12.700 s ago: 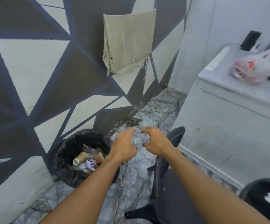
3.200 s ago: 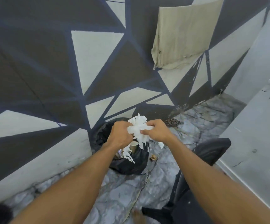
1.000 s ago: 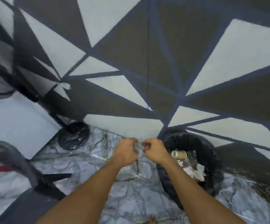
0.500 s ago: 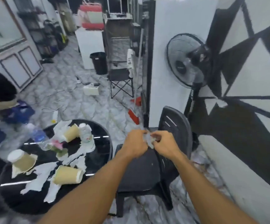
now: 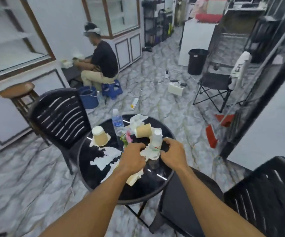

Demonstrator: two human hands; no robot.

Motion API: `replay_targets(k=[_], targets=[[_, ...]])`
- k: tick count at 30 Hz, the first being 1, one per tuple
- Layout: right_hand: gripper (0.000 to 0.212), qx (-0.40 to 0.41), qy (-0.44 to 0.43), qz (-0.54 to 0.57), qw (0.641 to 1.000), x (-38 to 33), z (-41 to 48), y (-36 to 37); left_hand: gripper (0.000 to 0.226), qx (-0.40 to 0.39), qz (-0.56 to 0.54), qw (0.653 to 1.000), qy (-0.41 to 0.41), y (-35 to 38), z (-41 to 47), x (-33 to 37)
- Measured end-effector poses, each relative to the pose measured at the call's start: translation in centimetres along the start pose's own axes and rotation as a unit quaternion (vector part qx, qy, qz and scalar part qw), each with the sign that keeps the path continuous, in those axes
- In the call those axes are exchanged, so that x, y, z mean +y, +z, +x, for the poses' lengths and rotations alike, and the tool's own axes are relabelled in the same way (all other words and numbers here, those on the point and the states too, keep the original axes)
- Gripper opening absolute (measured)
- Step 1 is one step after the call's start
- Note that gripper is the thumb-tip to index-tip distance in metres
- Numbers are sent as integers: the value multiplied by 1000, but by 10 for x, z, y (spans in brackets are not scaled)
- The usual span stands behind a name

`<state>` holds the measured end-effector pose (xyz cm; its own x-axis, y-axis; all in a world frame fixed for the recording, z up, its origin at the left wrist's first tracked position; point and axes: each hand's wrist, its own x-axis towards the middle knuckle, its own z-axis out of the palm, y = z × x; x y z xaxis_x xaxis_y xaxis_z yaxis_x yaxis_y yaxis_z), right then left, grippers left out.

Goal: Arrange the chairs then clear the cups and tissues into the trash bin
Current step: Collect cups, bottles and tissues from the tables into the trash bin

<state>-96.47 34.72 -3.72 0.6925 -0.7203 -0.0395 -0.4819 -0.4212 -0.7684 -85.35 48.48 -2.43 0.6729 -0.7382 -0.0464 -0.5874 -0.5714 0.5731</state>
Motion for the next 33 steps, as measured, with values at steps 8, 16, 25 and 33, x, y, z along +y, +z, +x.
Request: replay_targets(k=[8, 16, 25, 33], targets=[[95, -53, 43, 21, 997, 30, 50, 34, 86, -32, 103, 982, -155, 43, 9, -62], [88, -15, 54, 75, 996, 49, 86, 80, 113, -53, 131, 971, -195, 84, 4, -106], [54, 63, 34, 124, 990, 39, 70, 42, 97, 86, 171, 982, -4, 59, 21, -54], [51, 255, 47, 126, 957, 57, -33, -104, 97, 58, 61, 963, 257, 75, 13, 91]])
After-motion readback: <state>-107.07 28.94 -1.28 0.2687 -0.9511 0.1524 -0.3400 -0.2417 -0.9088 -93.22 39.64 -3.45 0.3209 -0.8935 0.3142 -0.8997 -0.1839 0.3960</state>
